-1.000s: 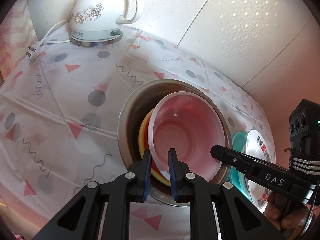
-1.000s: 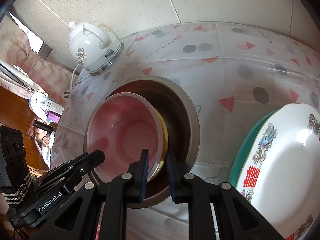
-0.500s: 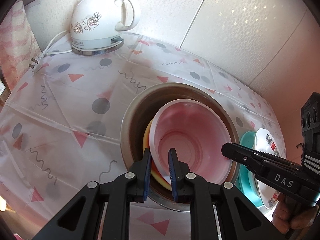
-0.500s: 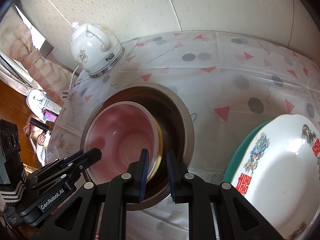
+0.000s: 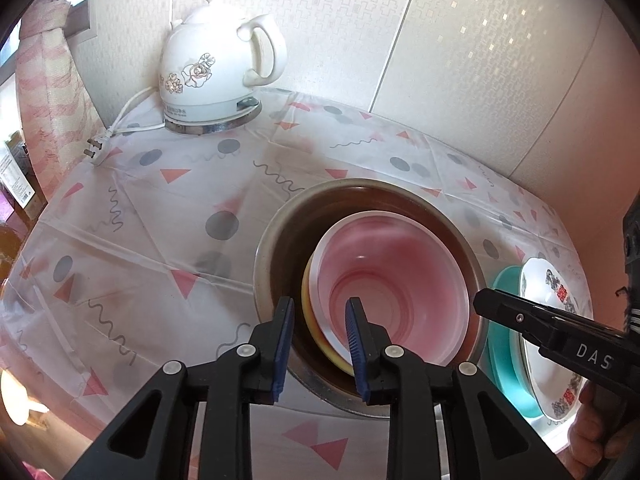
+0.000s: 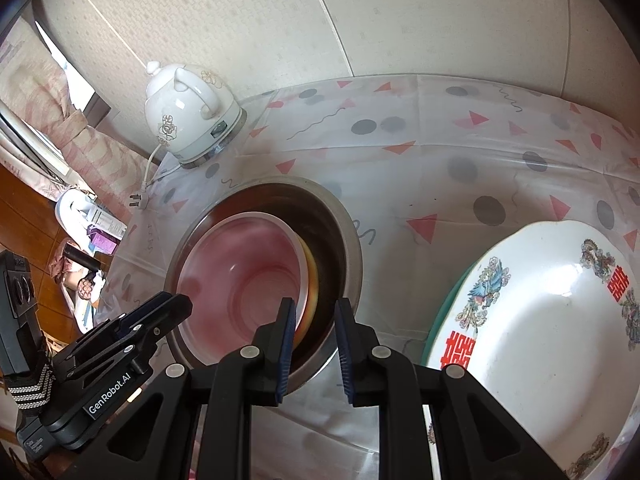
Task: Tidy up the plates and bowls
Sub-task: 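Open the left gripper and pull it back from the red bowl, then move the left gripper to the steel bowl rim and close it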
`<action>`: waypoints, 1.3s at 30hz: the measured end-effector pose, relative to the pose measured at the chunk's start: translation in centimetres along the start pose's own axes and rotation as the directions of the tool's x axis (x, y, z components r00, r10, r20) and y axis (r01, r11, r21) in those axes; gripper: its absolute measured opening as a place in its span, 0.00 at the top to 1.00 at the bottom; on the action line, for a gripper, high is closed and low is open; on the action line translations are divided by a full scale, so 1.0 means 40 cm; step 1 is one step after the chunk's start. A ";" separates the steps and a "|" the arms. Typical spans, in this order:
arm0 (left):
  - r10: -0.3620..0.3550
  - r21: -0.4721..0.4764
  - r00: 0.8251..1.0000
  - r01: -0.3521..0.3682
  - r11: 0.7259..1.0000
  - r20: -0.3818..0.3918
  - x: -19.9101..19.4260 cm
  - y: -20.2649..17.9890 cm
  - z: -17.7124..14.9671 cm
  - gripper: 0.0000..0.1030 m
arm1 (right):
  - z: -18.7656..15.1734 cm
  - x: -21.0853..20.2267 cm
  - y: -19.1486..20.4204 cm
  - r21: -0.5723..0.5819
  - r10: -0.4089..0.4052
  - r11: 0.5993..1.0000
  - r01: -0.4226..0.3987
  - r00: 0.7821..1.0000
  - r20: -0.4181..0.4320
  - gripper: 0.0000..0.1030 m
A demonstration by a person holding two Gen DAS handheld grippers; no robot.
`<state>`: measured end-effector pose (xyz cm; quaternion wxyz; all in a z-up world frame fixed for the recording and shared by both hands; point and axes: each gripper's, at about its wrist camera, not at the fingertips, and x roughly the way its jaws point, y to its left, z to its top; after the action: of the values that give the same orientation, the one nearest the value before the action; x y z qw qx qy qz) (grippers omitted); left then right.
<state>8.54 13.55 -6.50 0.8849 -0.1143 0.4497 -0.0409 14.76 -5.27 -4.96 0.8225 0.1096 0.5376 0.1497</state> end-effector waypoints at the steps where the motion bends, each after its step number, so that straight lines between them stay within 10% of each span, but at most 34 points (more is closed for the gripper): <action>1: 0.001 0.001 1.000 -0.001 1.000 0.002 -0.002 -0.001 -0.001 0.72 | -0.001 -0.002 -0.003 0.004 -0.001 1.000 0.001 1.000 0.002 0.81; 29: 0.004 -0.239 0.999 0.008 0.971 0.049 -0.084 0.229 -0.089 0.63 | -0.020 -0.012 -0.048 0.070 -0.010 0.997 0.009 1.000 0.016 0.73; 39: -0.070 -0.172 0.996 0.079 0.982 0.059 -0.053 0.176 -0.056 0.64 | -0.014 0.001 -0.037 -0.008 -0.039 0.999 0.040 0.999 0.016 0.73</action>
<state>5.28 20.39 -7.80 0.8809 -0.2089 0.4235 -0.0314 14.44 -6.61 -5.73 0.8300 0.0968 0.5325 0.1348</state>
